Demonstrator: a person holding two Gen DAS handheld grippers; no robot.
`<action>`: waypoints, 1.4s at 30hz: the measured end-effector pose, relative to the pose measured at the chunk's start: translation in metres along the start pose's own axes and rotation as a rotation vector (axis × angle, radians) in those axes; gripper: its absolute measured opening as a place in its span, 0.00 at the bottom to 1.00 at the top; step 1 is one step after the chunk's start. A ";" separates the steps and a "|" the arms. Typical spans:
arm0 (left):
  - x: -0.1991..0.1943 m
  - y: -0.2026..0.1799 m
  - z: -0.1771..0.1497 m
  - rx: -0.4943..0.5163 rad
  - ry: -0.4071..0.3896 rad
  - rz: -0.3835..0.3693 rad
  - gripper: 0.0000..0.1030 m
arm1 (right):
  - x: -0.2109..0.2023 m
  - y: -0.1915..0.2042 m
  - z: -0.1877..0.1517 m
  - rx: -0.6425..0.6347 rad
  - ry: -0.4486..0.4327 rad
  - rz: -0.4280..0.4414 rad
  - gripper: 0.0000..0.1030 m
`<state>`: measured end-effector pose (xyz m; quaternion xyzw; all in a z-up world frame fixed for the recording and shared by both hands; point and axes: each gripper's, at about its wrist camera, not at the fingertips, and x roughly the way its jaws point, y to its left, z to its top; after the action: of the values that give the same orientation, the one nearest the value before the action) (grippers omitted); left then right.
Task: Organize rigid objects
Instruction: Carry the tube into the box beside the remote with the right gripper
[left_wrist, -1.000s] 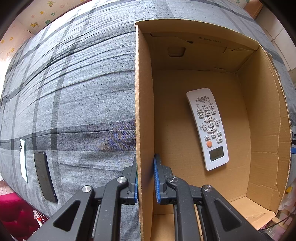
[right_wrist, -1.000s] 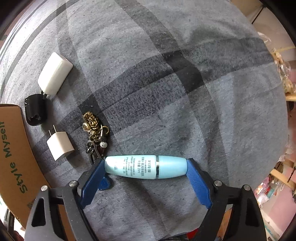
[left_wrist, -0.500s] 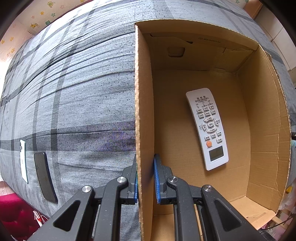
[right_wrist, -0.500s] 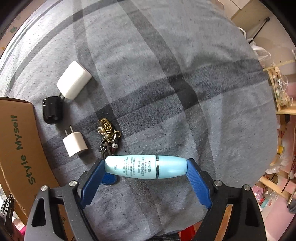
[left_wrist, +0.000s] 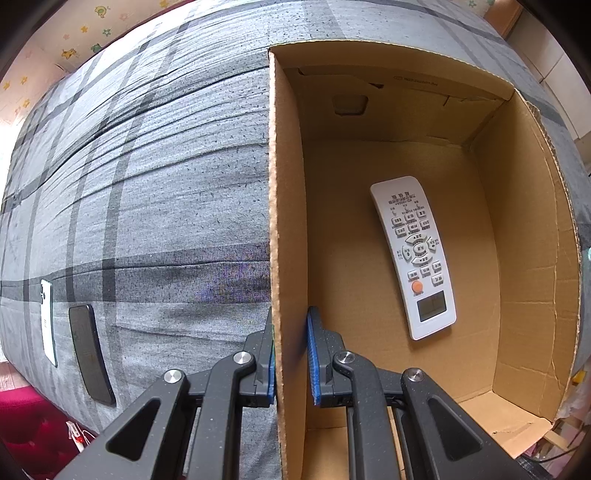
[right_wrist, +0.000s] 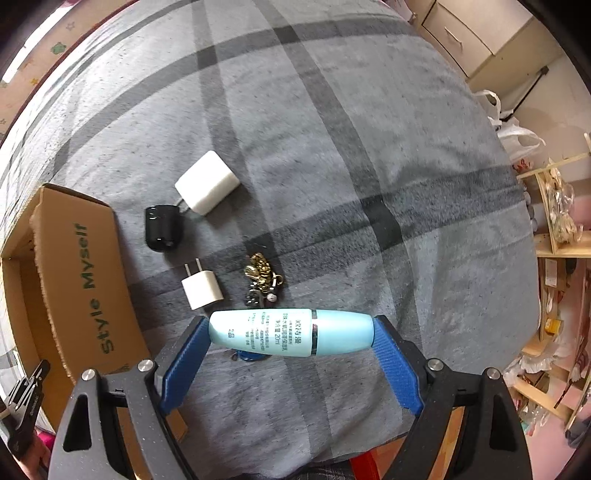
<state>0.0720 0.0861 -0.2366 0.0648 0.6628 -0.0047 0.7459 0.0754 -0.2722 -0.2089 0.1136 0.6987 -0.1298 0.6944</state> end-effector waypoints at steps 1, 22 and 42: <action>0.000 0.000 0.000 0.002 -0.001 0.001 0.13 | -0.004 0.003 -0.001 -0.007 -0.005 0.002 0.87; -0.001 0.002 -0.001 -0.001 -0.001 -0.007 0.13 | -0.062 0.085 0.003 -0.236 -0.101 0.074 0.87; 0.000 0.004 -0.001 -0.006 0.002 -0.016 0.13 | -0.062 0.203 -0.014 -0.519 -0.082 0.164 0.87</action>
<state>0.0712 0.0899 -0.2359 0.0573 0.6641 -0.0084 0.7454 0.1318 -0.0752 -0.1515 -0.0171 0.6683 0.1057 0.7361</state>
